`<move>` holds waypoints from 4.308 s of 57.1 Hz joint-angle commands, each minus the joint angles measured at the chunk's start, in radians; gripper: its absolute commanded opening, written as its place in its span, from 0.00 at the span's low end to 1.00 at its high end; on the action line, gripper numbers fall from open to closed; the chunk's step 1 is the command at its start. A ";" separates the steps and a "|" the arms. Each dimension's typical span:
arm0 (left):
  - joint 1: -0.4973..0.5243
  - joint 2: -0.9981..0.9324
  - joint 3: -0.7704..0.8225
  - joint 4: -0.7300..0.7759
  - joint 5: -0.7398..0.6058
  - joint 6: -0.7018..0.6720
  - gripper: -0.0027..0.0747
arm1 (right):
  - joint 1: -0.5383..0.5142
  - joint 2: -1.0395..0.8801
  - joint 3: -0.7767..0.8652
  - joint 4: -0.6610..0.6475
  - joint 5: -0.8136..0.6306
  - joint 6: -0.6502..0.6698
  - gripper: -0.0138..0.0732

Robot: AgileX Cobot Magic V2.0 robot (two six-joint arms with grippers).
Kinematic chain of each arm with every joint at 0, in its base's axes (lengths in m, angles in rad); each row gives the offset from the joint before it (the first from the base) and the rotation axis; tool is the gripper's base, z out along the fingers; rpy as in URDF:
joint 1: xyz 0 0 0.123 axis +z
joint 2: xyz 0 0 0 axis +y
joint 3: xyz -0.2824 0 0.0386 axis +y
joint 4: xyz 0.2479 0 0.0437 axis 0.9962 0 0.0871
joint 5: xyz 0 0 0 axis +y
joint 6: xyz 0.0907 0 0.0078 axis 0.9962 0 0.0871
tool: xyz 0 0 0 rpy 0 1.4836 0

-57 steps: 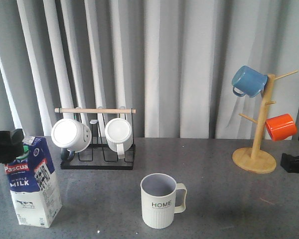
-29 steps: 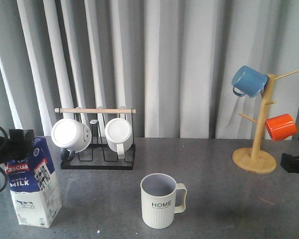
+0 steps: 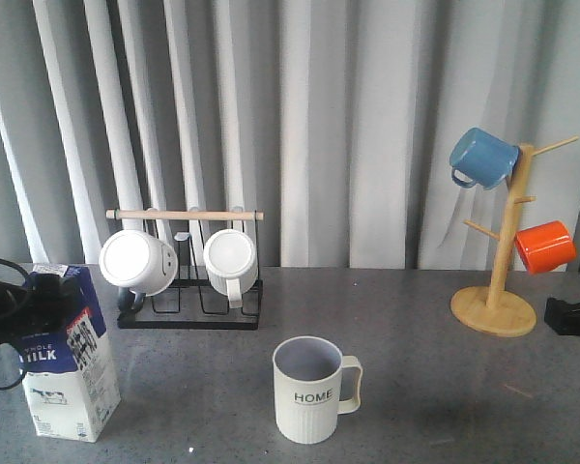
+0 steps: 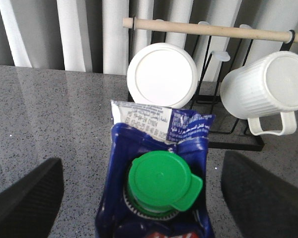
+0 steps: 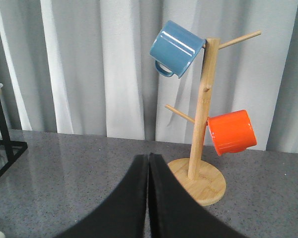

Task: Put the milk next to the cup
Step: 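Lower the left gripper onto the milk carton top and grasp it, then lift the milk carton with the left gripper and carry it beside the mug, then lower the milk carton onto the table next to the white mug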

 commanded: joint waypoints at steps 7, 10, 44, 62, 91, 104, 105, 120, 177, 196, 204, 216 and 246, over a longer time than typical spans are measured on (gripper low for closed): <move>-0.011 0.000 -0.031 -0.004 -0.061 -0.011 0.78 | -0.004 -0.012 -0.032 0.000 -0.073 -0.003 0.15; -0.011 0.005 -0.031 -0.004 -0.066 -0.011 0.76 | -0.004 -0.012 -0.032 0.000 -0.074 -0.003 0.15; -0.011 0.023 -0.031 -0.004 -0.114 -0.011 0.37 | -0.004 -0.012 -0.032 0.000 -0.073 -0.003 0.15; -0.011 0.023 -0.031 -0.004 -0.114 -0.010 0.30 | -0.004 -0.012 -0.032 0.000 -0.073 -0.003 0.15; -0.011 -0.252 -0.031 -0.004 -0.098 -0.011 0.31 | -0.004 -0.012 -0.032 0.000 -0.073 -0.003 0.15; -0.011 -0.321 -0.031 -0.004 -0.051 -0.010 0.31 | -0.004 -0.012 -0.032 0.000 -0.073 -0.003 0.15; -0.011 -0.325 -0.031 -0.004 -0.049 -0.010 0.31 | -0.004 -0.012 -0.032 0.000 -0.073 -0.003 0.15; -0.056 -0.336 -0.031 -0.239 0.022 0.307 0.31 | -0.004 -0.012 -0.032 0.000 -0.073 -0.003 0.15; -0.530 0.020 -0.222 -1.756 -0.515 1.623 0.31 | -0.004 -0.012 -0.032 0.000 -0.073 -0.004 0.15; -0.589 0.118 -0.291 -1.755 -0.462 1.621 0.31 | -0.004 -0.012 -0.032 0.000 -0.071 -0.004 0.15; -0.591 0.147 -0.300 -1.756 -0.448 1.619 0.31 | -0.004 -0.012 -0.032 0.000 -0.072 -0.004 0.15; -0.599 0.185 -0.300 -1.753 -0.445 1.610 0.31 | -0.004 -0.012 -0.032 0.000 -0.072 -0.004 0.15; -0.599 0.231 -0.311 -1.757 -0.459 1.504 0.31 | -0.004 -0.012 -0.032 0.000 -0.072 -0.004 0.15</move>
